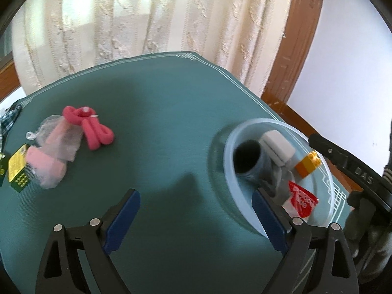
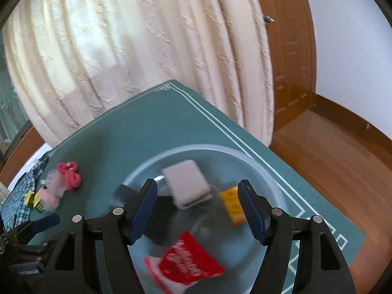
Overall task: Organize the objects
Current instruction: 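Drop the packet and toy block into the basin from both tools, then grasp the pink curler mesh bag with the right tool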
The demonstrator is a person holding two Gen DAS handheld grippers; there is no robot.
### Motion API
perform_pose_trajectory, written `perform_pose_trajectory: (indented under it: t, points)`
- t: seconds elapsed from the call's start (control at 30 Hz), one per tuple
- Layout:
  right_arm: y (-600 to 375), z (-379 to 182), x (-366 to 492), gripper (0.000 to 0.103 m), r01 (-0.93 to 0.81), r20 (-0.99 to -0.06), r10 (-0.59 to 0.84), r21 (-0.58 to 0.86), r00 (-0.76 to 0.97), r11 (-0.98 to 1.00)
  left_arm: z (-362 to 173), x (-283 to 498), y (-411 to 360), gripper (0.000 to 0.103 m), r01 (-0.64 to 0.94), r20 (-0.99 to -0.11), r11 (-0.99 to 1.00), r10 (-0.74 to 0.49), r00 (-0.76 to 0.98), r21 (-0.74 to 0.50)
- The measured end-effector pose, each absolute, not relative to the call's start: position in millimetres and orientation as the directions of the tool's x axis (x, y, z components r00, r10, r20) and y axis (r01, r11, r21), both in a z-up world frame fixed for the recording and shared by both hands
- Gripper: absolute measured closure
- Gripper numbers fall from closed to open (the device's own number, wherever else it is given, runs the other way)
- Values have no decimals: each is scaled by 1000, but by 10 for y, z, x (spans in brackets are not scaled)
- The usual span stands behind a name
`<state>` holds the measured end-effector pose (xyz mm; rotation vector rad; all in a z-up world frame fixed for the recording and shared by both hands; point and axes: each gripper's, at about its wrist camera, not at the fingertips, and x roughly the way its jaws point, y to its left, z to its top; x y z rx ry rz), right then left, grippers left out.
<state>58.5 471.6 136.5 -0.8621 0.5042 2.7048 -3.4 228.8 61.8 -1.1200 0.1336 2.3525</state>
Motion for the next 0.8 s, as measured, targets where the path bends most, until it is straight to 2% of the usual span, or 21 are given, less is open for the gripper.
perform_pose_trajectory:
  t: [0.2, 0.57, 0.8]
  points:
    - [4357, 1424, 492, 33, -253, -582, 66, 246, -810, -936, 598, -66, 2015, 8, -440, -740, -888, 384, -553, -132]
    - [3717, 1331, 288, 33, -111, -616, -78, 262, -784, -959, 560, -168, 1307, 8, -293, -730, -949, 282, -622, -117]
    - [3318, 1241, 46, 31, -13, -644, -221, 338, -733, -941, 478, -253, 702, 8, -157, -742, -980, 193, -642, -119]
